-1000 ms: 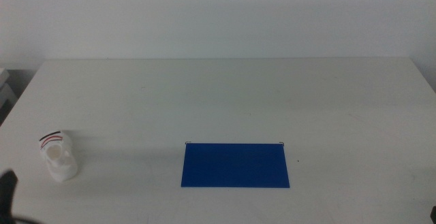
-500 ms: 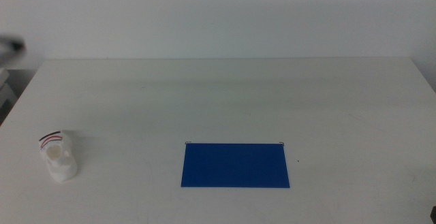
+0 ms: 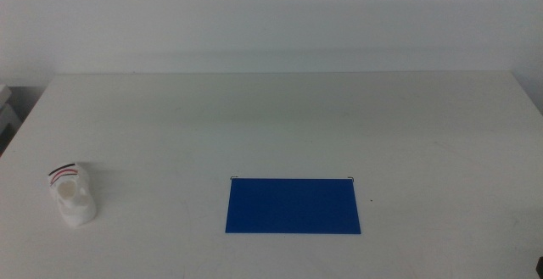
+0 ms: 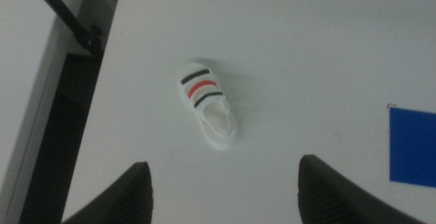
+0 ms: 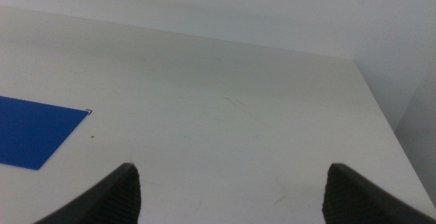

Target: Use one arm to grab the shoe from the table and place it on the mat.

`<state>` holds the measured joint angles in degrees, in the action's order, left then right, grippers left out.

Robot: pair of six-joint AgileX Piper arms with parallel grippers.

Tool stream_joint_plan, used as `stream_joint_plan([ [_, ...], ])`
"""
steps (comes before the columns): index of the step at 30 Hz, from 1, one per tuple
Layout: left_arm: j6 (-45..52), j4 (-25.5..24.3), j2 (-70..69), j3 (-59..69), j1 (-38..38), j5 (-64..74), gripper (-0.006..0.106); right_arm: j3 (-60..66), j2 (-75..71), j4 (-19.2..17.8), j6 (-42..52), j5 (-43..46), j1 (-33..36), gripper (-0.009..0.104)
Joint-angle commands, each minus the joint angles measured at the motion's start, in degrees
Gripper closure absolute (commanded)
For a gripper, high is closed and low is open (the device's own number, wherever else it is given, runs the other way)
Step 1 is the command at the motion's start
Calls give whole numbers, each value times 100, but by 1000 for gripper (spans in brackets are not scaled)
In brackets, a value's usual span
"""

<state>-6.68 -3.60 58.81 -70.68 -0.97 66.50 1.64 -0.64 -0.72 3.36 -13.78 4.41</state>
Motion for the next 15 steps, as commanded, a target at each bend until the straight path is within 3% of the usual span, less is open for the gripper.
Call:
stream_joint_plan([
  [1, -104, 50, 168, -263, 15, -154, 29, 29, 21, -62, 59, 418, 17, 17],
  [9, -120, 9, 727, -263, 15, -206, 29, 29, 21, -62, 59, 418, 17, 17],
  [15, -910, -35, 1248, -263, 15, -276, 29, 29, 21, -62, 59, 418, 17, 17],
])
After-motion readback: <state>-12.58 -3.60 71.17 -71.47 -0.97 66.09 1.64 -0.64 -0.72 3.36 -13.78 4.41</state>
